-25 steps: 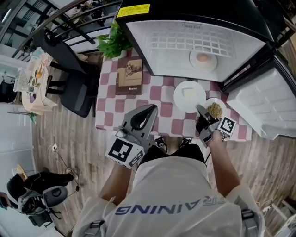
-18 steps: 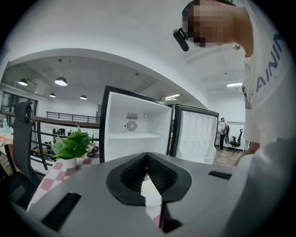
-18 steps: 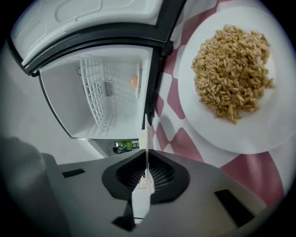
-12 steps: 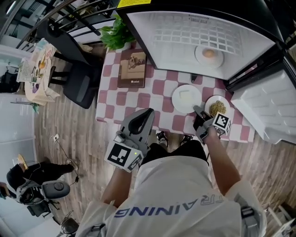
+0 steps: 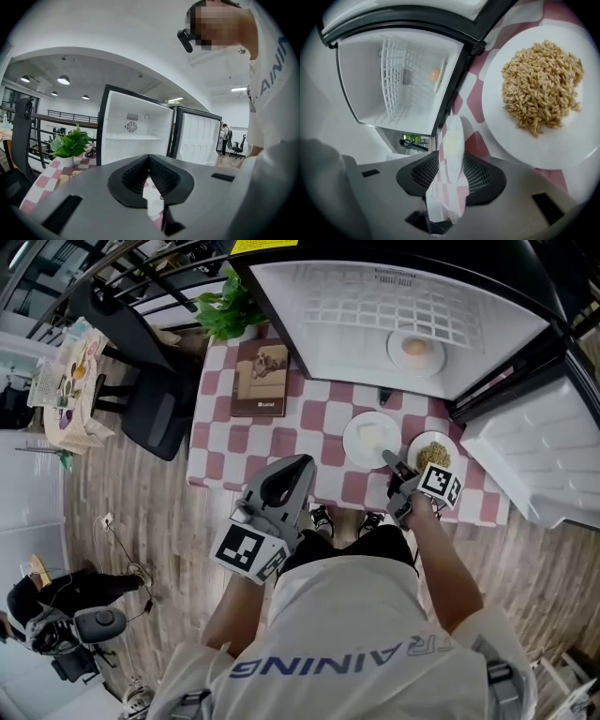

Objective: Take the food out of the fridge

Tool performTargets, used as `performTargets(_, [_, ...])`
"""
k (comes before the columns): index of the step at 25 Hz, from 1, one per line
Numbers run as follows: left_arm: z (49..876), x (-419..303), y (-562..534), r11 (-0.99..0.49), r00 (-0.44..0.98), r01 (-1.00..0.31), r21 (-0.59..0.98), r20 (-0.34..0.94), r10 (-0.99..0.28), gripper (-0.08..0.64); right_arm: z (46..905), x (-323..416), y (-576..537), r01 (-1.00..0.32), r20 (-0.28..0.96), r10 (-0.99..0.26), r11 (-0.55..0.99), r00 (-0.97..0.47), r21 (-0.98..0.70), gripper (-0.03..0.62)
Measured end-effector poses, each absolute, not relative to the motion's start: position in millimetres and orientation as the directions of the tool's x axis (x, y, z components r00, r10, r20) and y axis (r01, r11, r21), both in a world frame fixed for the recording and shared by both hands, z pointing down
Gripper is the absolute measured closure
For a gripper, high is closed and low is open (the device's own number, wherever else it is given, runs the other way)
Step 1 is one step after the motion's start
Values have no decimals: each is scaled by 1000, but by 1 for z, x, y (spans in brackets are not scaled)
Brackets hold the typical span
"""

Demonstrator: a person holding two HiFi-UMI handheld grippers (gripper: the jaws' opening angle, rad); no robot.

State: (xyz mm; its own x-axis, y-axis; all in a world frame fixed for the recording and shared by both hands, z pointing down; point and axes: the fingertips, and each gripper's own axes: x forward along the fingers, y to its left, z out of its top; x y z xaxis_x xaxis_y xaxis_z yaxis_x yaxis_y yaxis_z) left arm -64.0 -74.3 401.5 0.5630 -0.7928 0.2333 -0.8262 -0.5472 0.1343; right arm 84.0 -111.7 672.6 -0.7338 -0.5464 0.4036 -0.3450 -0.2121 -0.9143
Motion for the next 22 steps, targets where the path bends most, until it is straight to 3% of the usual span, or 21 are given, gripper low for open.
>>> performTargets(3, [401,-63,-75,-556,573,-819,140,235,-785,552,674,84,-107,-437,448,-516,-152,-730,-887,382])
performTargets(8, [400,-63,-77,-570,589,-808,147,233,-774,552,674,82,-92,-617,565,-435,-28,-701,-787,357])
performTargets(12, [395,-59,-80,-591,609,-793,147,221,-762,552,652,80,-89,-653,565,-439,68,-699,-754,360])
performTargets(14, [392,-56,-82,-605,622,-783,148,213,-753,552,630,83,-96,-662,534,-496,115,-684,-741,403])
performTargets(17, [387,-48,-85,-635,651,-758,145,196,-733,552,591,95,-112,-706,487,-608,178,-626,-685,539])
performTargets(22, [375,-39,-93,-675,690,-724,144,154,-707,552,516,101,-130,-725,363,-716,284,-596,-627,558])
